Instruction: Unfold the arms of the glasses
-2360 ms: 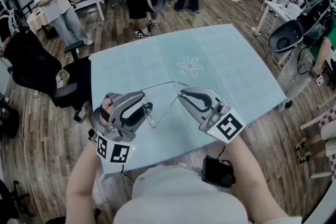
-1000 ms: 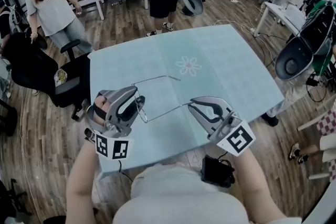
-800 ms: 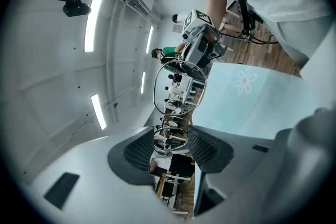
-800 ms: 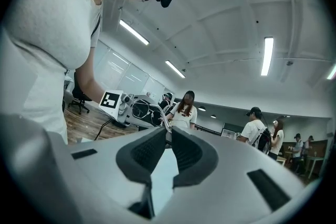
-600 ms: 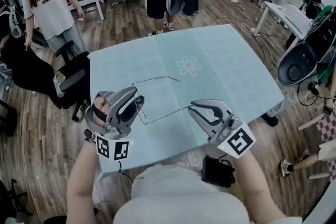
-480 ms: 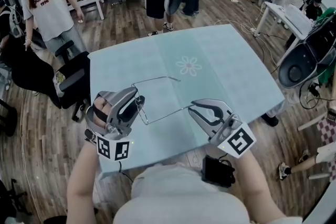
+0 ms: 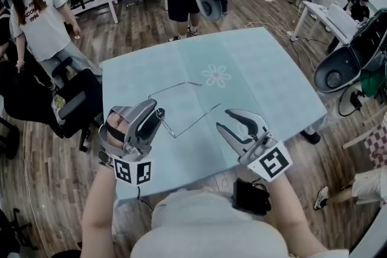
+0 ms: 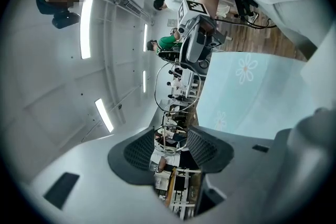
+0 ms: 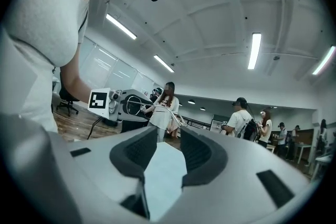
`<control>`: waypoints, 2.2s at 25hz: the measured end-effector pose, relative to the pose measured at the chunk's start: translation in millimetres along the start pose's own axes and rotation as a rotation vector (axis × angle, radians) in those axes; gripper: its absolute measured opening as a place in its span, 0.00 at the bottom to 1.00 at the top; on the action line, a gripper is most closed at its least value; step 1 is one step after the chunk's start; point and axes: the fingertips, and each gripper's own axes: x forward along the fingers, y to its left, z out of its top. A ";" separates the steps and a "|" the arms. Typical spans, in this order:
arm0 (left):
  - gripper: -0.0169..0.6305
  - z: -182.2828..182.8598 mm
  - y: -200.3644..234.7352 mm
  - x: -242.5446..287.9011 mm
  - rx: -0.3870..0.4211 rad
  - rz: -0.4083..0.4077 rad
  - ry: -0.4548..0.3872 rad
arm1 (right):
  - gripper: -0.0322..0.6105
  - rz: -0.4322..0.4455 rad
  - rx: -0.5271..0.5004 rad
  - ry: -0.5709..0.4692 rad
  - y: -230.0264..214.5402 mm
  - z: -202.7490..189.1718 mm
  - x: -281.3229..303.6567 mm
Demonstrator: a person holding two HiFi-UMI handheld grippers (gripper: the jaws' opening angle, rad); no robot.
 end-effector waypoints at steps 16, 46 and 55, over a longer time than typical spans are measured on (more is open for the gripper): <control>0.34 -12.0 -9.6 1.6 0.090 0.070 0.201 | 0.15 -0.182 0.035 0.101 -0.5 -11.7 7.0; 0.34 -4.2 -7.0 8.4 -0.022 0.110 0.231 | 0.06 -0.357 0.138 0.172 -10.8 -25.2 26.8; 0.34 -6.1 2.3 6.8 -0.099 0.121 0.221 | 0.06 -0.375 0.126 0.195 -13.5 -26.3 31.3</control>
